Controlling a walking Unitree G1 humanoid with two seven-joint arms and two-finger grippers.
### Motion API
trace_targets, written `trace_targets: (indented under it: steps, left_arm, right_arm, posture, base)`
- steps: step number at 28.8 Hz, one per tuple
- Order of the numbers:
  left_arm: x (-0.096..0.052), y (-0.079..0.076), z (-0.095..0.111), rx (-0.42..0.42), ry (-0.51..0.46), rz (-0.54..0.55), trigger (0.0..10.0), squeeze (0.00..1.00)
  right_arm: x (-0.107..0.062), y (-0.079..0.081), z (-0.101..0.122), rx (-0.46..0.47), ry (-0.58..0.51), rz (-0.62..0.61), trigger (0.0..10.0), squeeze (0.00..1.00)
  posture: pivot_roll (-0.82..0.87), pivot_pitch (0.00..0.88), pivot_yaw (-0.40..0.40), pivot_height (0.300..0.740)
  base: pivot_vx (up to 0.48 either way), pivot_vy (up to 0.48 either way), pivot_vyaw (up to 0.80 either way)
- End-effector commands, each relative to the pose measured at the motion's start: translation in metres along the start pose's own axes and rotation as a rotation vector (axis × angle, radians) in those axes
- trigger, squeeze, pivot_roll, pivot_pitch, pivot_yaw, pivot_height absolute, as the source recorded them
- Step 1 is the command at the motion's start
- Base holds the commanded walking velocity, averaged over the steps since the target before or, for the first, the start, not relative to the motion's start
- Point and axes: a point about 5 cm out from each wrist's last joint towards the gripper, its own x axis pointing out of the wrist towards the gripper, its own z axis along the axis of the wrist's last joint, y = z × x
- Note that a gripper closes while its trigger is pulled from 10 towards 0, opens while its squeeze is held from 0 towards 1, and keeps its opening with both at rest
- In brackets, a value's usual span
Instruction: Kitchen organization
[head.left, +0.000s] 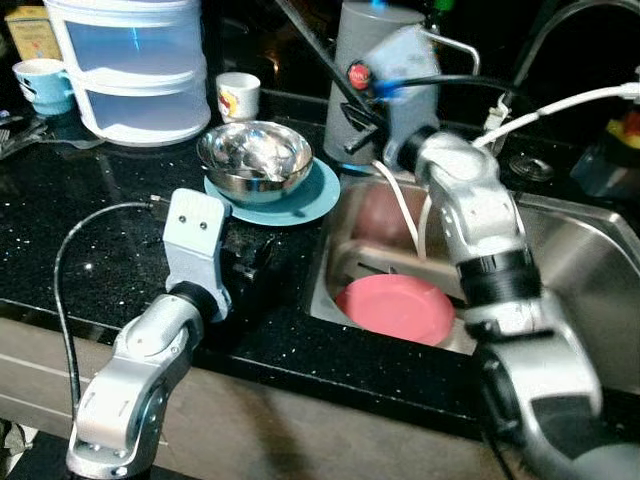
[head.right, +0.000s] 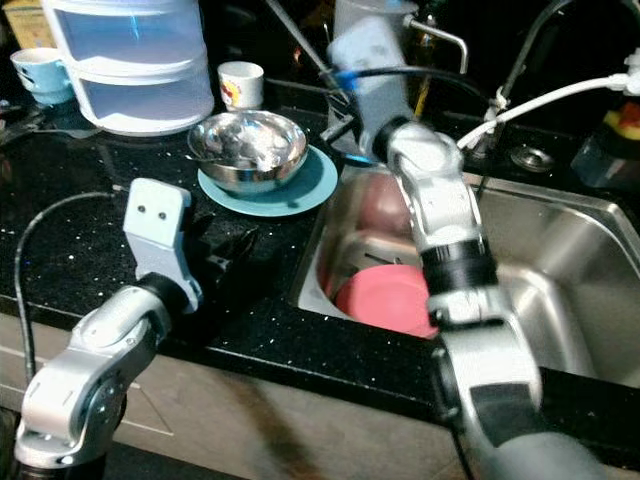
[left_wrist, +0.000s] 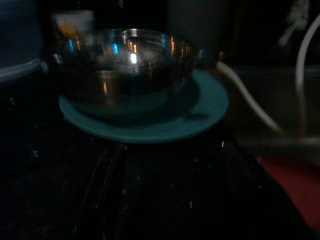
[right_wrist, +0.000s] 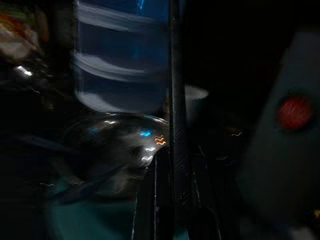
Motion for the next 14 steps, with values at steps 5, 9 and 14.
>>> trace_targets:
  steps: [5,9,14]
  left_arm:
    - [0.000,-0.001,0.004,0.003,-0.022,-0.006,10.0,0.00]
    - [0.002,-0.003,0.005,0.005,-0.025,-0.018,10.0,0.00]
    - [0.002,-0.001,0.005,0.003,-0.026,-0.014,10.0,0.00]
  right_arm:
    - [-0.019,0.010,0.006,0.129,-0.080,0.091,10.0,0.00]
    - [-0.030,0.009,-0.004,0.104,-0.009,0.106,10.0,0.00]
    - [-0.042,0.001,-0.011,0.013,0.111,0.078,10.0,0.00]
  posture:
    - [0.12,0.000,-0.087,0.740]
    - [0.12,0.000,-0.082,0.740]
    - [0.12,0.000,-0.083,0.740]
  base:
    - [0.000,0.000,-0.34]
    - [0.000,0.000,-0.80]
    - [0.000,0.000,-0.80]
